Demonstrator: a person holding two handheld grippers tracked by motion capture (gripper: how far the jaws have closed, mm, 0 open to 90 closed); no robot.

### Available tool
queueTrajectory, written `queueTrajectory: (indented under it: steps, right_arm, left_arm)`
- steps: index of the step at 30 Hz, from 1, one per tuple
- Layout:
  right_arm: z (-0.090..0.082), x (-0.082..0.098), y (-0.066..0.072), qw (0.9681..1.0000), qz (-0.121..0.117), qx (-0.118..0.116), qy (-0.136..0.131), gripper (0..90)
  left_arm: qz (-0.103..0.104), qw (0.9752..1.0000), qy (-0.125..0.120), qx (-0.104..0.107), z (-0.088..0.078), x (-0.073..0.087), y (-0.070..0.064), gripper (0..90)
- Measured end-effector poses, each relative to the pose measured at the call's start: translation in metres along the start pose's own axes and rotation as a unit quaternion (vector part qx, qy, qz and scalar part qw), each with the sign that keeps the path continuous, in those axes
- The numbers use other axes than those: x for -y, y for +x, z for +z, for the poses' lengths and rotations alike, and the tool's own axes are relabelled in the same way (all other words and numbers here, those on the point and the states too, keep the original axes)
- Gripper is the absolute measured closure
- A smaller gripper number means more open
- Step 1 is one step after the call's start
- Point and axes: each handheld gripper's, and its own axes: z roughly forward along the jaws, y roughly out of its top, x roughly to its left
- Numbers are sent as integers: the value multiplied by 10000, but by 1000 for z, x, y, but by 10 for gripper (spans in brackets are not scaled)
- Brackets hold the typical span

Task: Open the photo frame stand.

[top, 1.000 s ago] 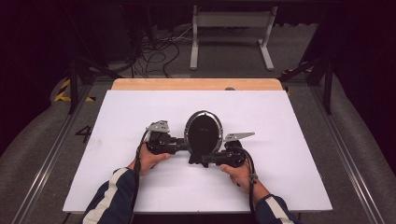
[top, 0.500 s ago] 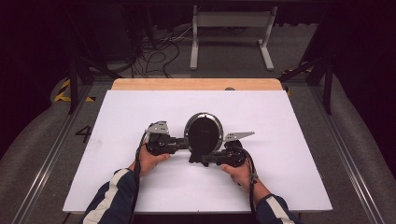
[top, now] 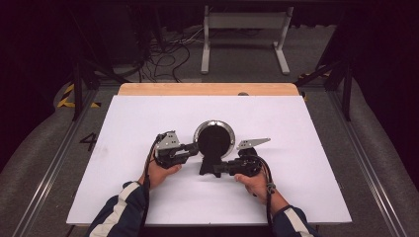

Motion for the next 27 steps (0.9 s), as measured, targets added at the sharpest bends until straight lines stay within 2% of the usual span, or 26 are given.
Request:
queueTrajectory:
  steps: [3,9,11,12,15,16,17,18,20,21,22,23,24,25,26,27]
  right_arm:
    - [0,0,2,10000,-25,-33,54,806]
    - [5,3,7,9995,-171,-125,233,840]
    - [7,3,9,9992,-243,-111,298,846]
    - [7,3,10,9990,-285,-113,320,848]
    - [8,4,9,9990,-301,-132,313,853]
    - [8,4,9,9990,-301,-132,313,853]
    - [8,4,9,9989,-317,-145,325,856]
    - [8,4,9,9989,-317,-145,325,856]
    - [9,4,9,9986,-373,-156,351,858]
    - [9,5,10,9985,-382,-160,365,859]
    - [9,5,10,9983,-411,-138,380,860]
    - [9,5,10,9982,-420,-164,387,861]
    - [9,5,10,9982,-424,-181,395,861]
    - [9,5,10,9982,-429,-166,390,861]
    - [9,5,9,9982,-420,-172,380,861]
    - [9,5,9,9982,-426,-177,379,861]
  left_arm:
    - [50,10000,-18,-2,-1,3,-1,758]
    - [-29,9998,-112,134,-5,6,1,765]
    - [15,9996,-109,249,-5,6,2,739]
    - [69,9997,-85,238,-5,6,2,719]
    - [56,9994,-120,312,-4,5,3,610]
    - [106,9994,-86,311,-2,4,3,610]
    - [121,9995,-44,291,0,3,3,515]
    - [110,9993,-20,344,3,3,4,515]
    - [78,9988,36,483,9,1,7,440]
    - [107,9991,51,404,12,0,7,406]
    - [113,9989,39,462,13,0,7,362]
    - [161,9983,69,557,15,0,6,383]
    - [233,9984,135,499,16,-1,4,411]
    - [206,9982,122,548,17,-1,4,413]
    - [189,9979,94,612,17,-1,4,456]
    - [179,9980,109,589,18,-1,4,502]
